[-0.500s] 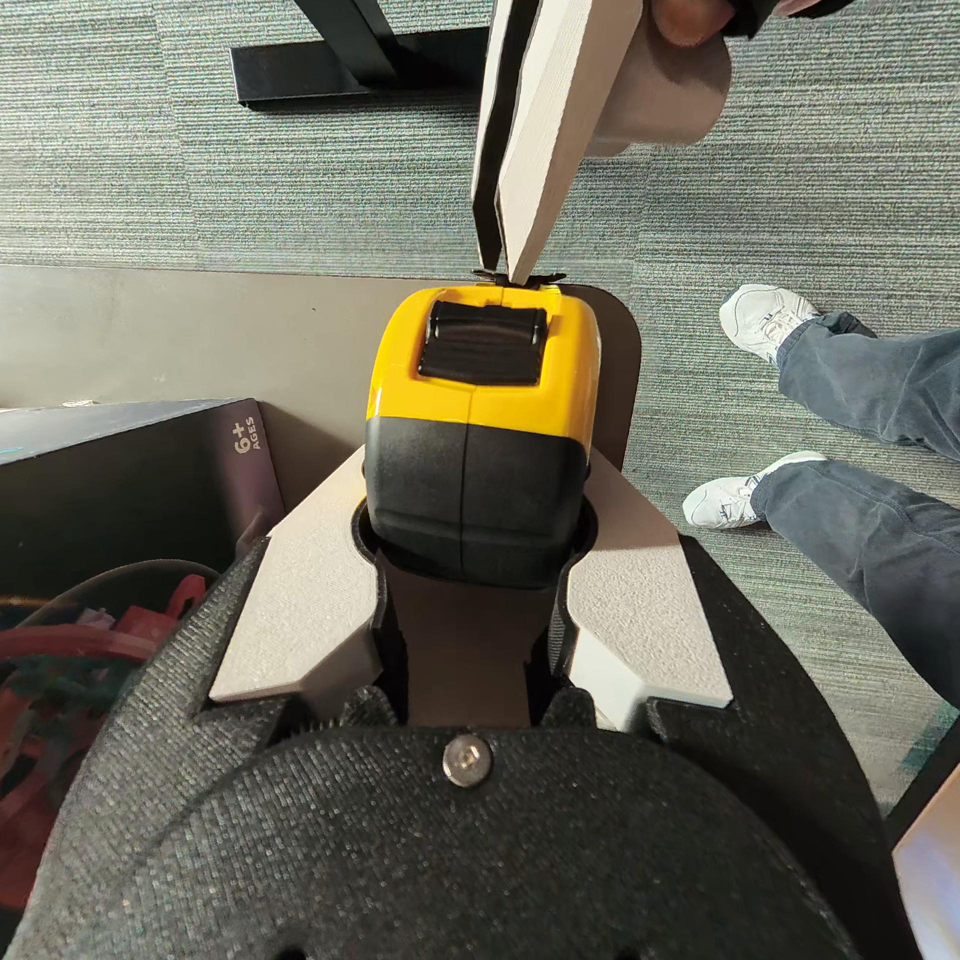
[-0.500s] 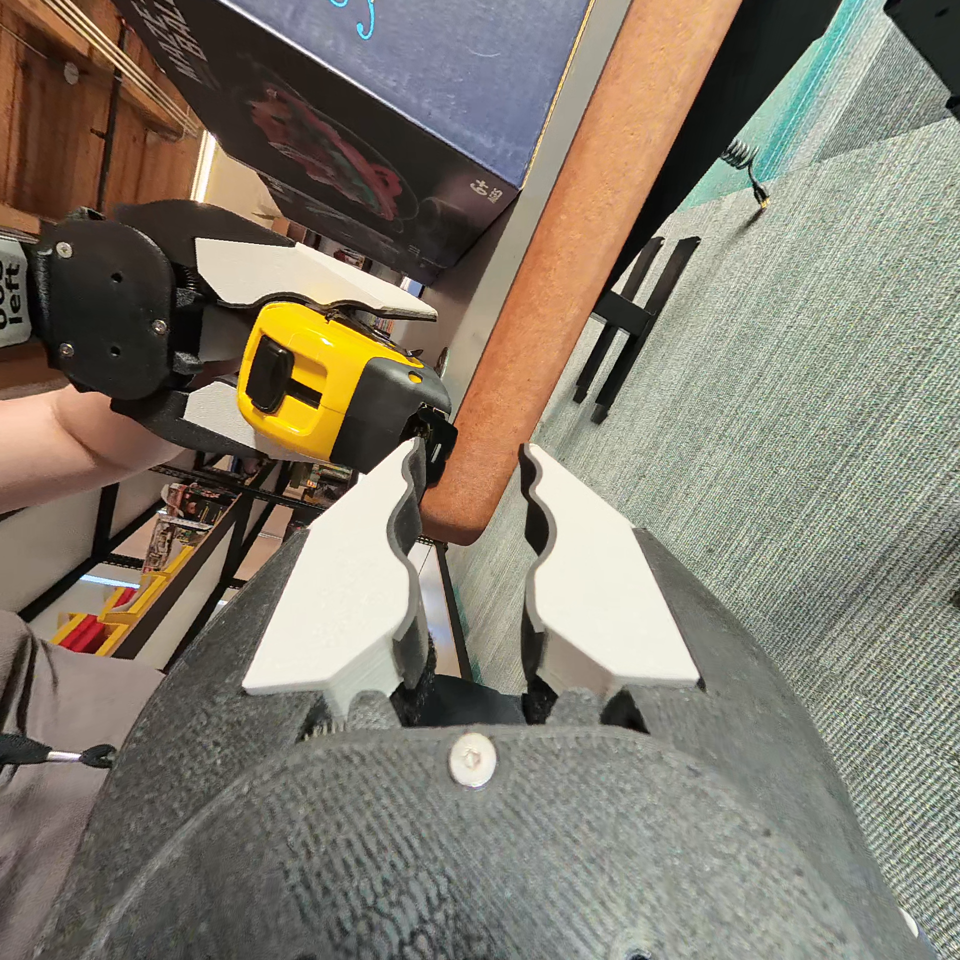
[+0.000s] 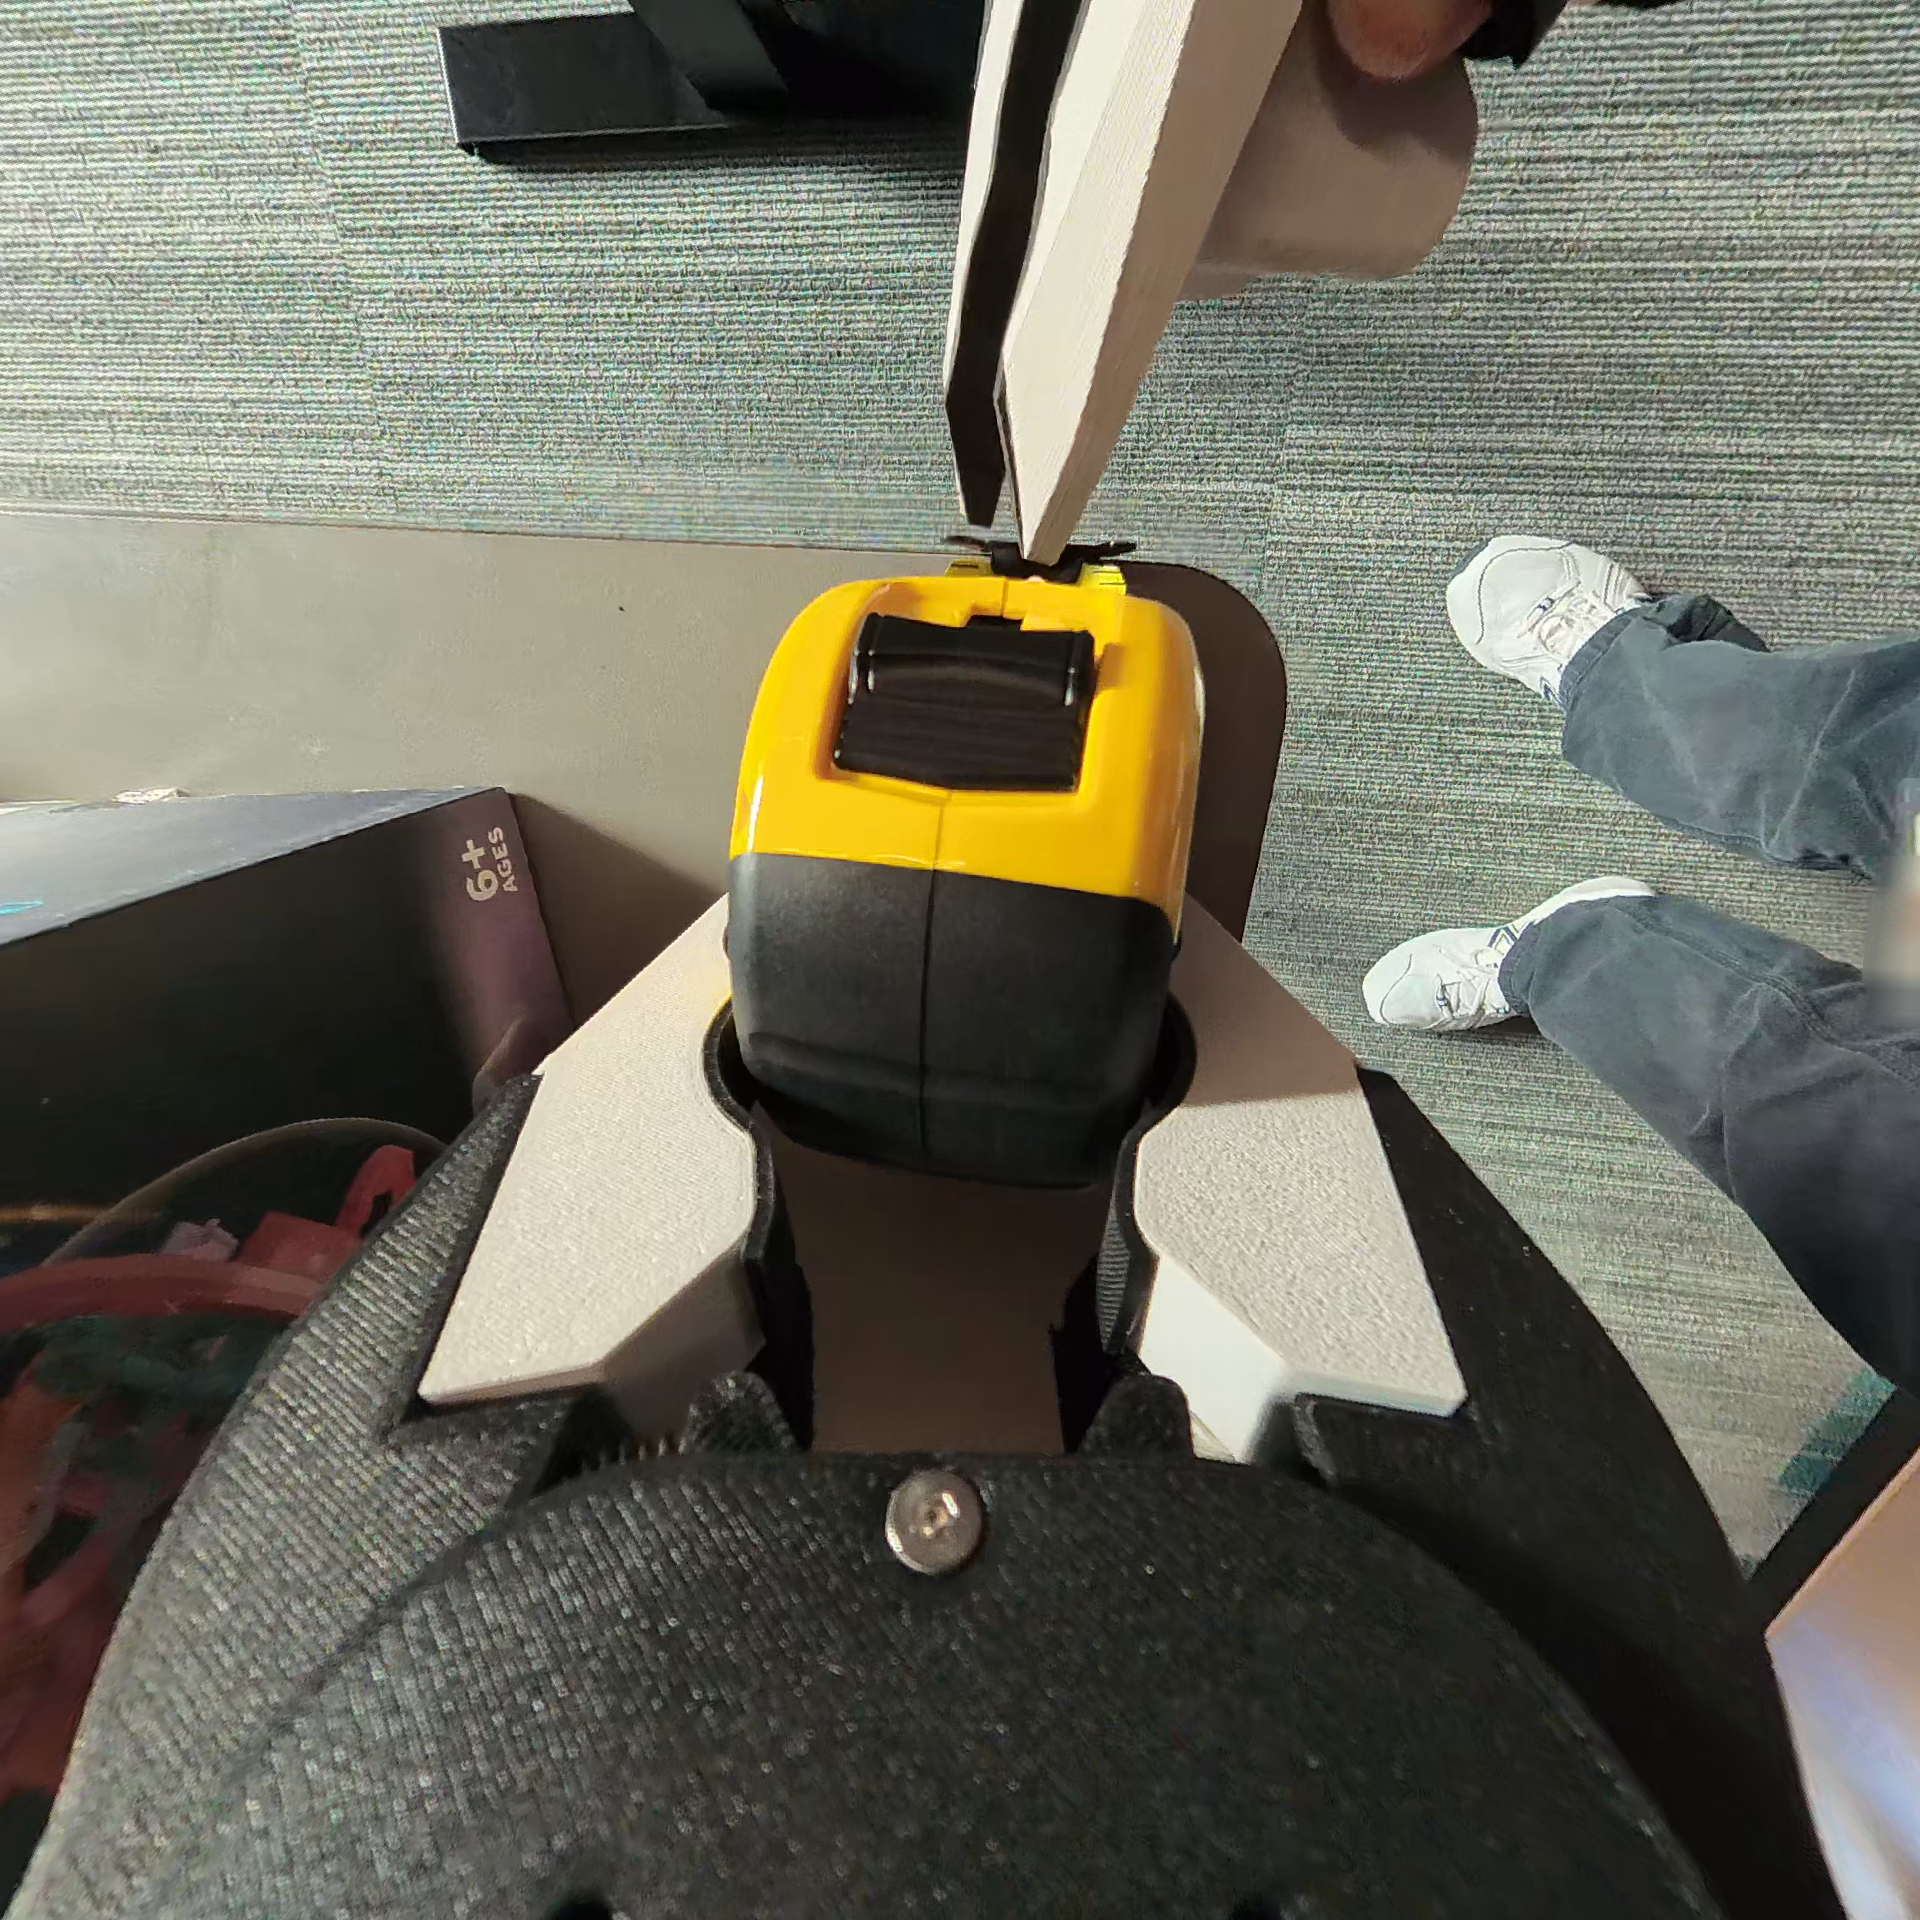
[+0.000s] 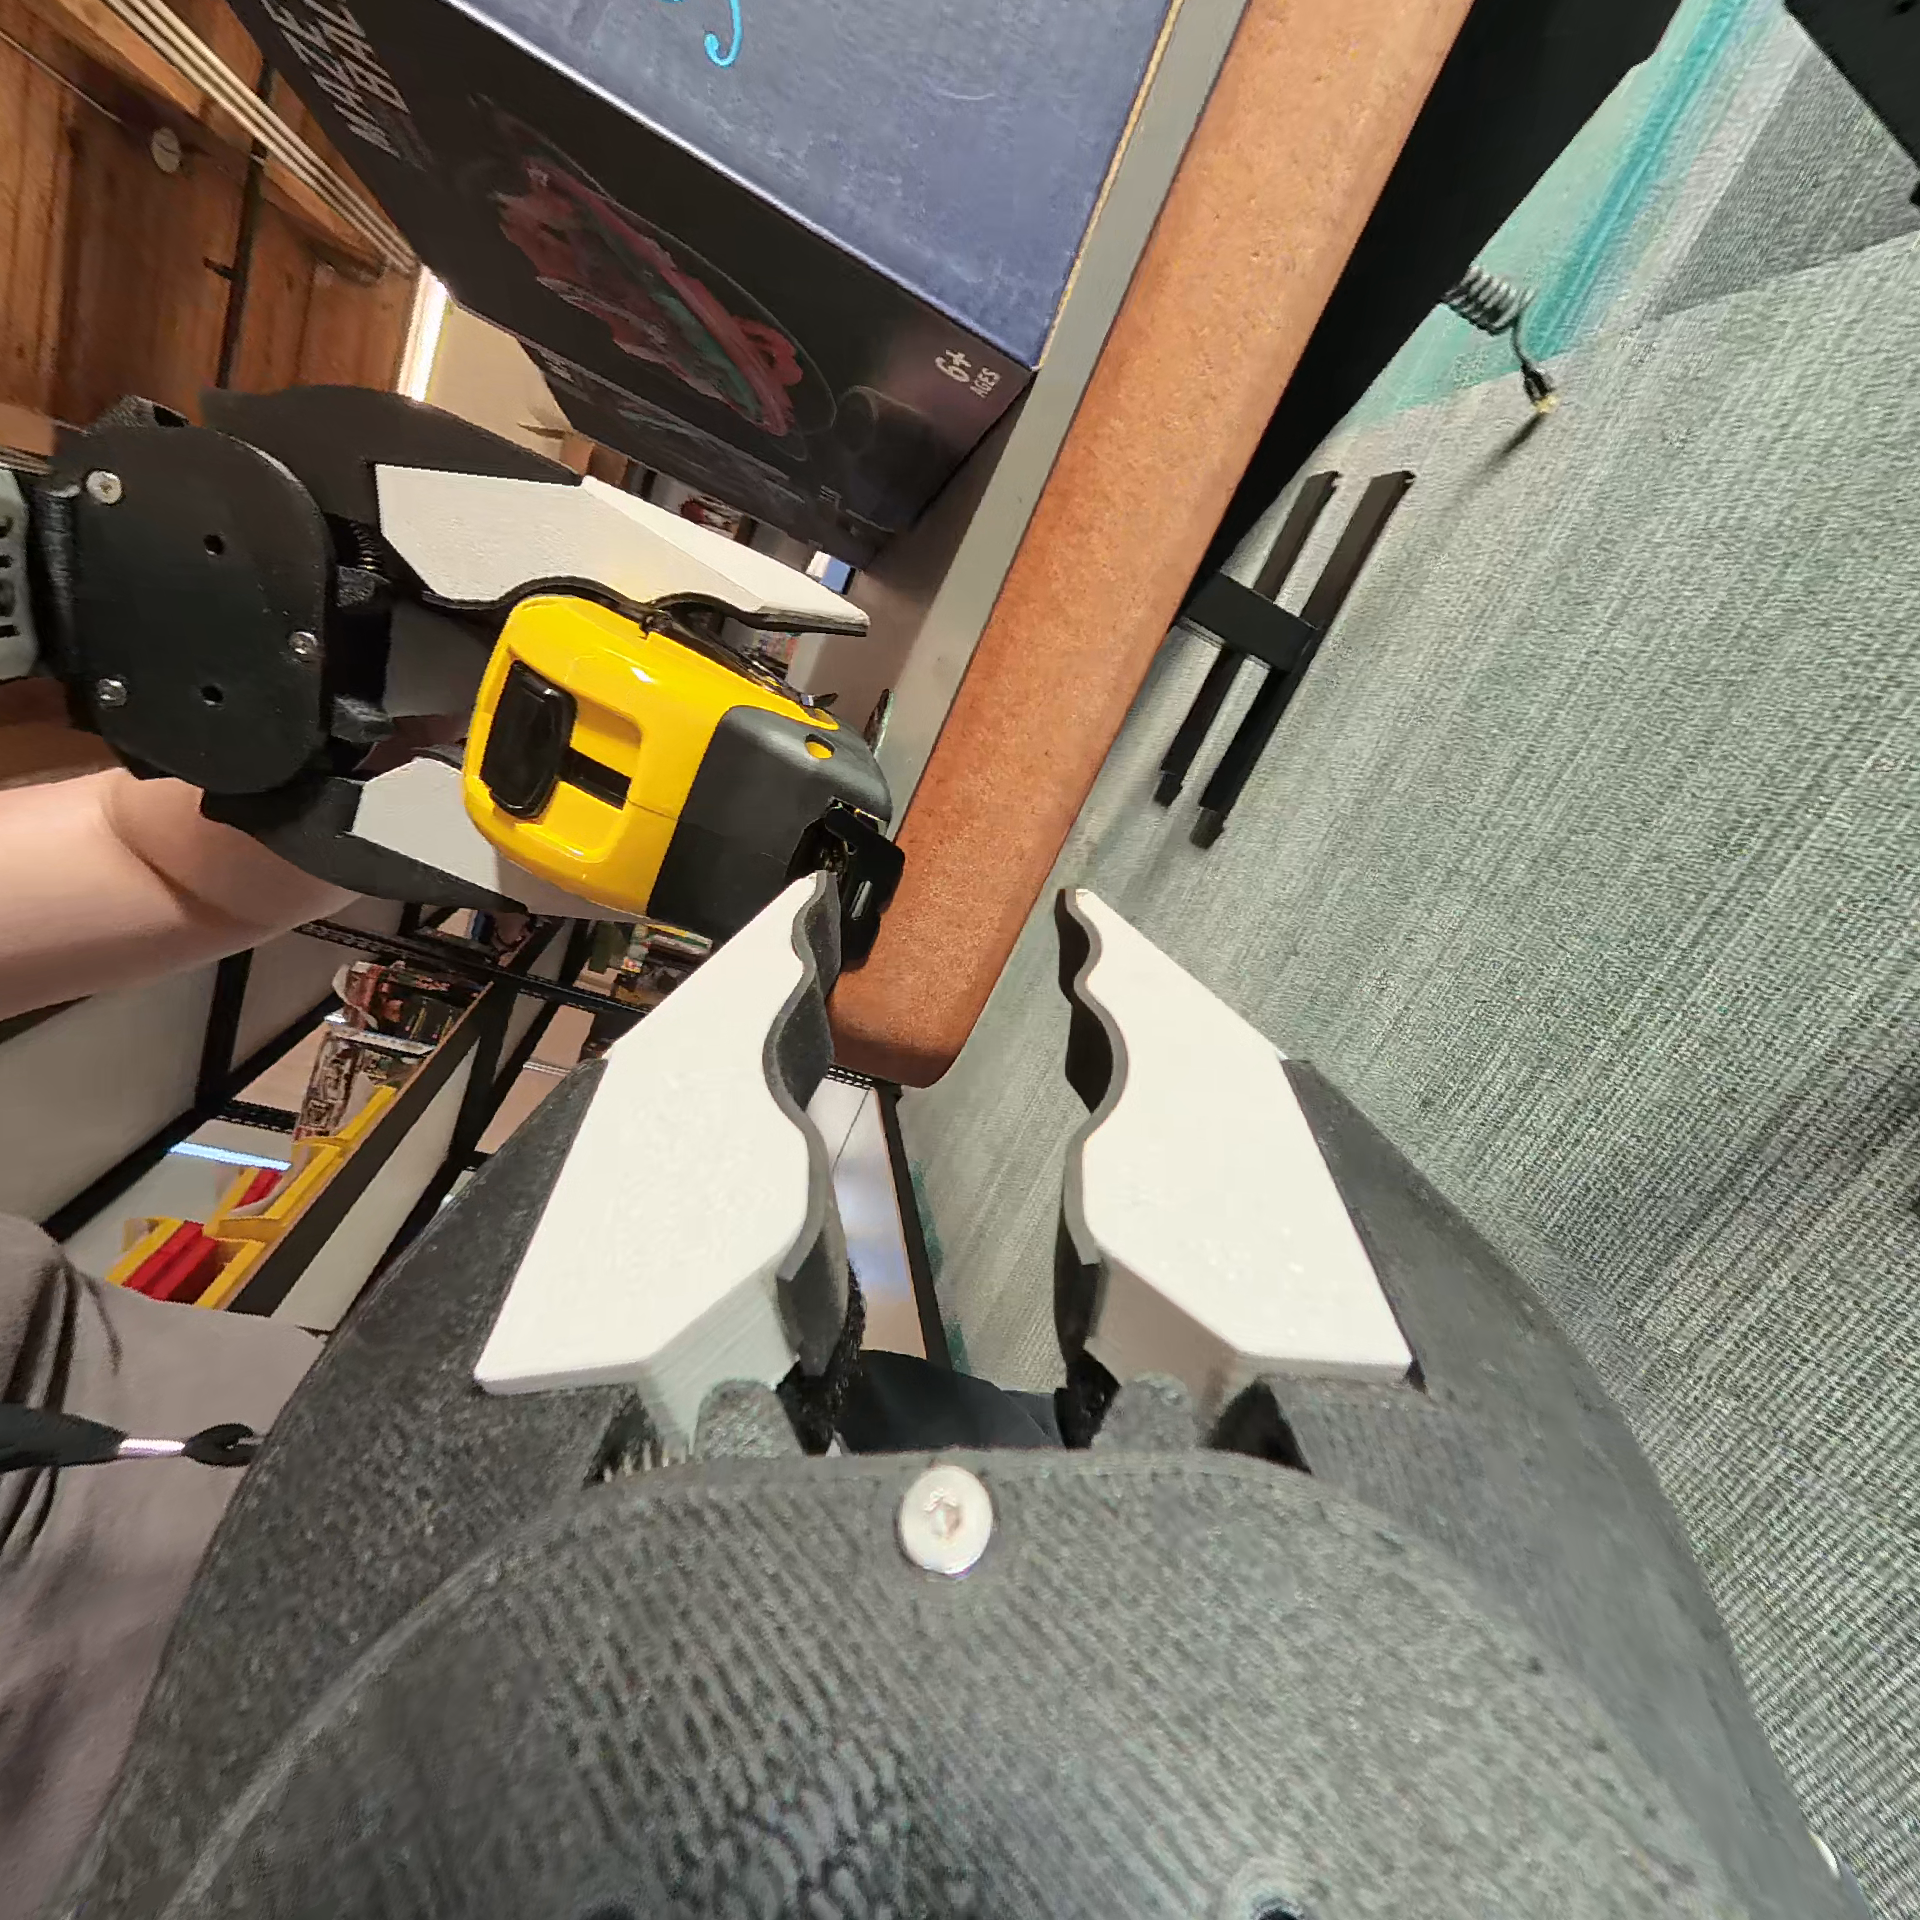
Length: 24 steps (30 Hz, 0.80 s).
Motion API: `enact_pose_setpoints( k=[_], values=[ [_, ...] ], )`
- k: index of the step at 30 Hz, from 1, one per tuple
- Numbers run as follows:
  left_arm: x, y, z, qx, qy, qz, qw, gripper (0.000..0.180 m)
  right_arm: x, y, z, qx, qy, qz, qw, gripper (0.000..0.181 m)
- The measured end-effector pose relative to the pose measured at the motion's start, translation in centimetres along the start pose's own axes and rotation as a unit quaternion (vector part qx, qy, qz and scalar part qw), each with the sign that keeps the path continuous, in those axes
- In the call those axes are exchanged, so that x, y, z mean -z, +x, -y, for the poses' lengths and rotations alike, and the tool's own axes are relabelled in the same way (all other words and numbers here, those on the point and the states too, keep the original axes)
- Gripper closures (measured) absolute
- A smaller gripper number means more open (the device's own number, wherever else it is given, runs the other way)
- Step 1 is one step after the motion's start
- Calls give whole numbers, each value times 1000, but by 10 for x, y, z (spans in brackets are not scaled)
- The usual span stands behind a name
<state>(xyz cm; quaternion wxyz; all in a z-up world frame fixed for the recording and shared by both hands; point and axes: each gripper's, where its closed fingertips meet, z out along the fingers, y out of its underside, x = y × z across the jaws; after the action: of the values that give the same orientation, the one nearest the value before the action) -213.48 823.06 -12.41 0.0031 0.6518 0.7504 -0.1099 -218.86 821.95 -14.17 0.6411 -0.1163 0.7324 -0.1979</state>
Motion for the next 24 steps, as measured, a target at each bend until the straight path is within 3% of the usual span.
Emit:
enact_pose_setpoints(
  k=[4, 12, 24],
  values=[
    [0, 0, 1, 5, -8, -1, 1000, 110, 1, 3, 1, 11, -12, -39, 999, 133],
    [-1, -1, 7, -3, -1, 2, 1000, 109, 3, -8, 4, 104, -15, -62, 993, 156],
    [1, 2, 4, -4, 8, -9, 1000, 109, 1, -5, 1, 67, -21, -26, 997, 151]
  ],
)
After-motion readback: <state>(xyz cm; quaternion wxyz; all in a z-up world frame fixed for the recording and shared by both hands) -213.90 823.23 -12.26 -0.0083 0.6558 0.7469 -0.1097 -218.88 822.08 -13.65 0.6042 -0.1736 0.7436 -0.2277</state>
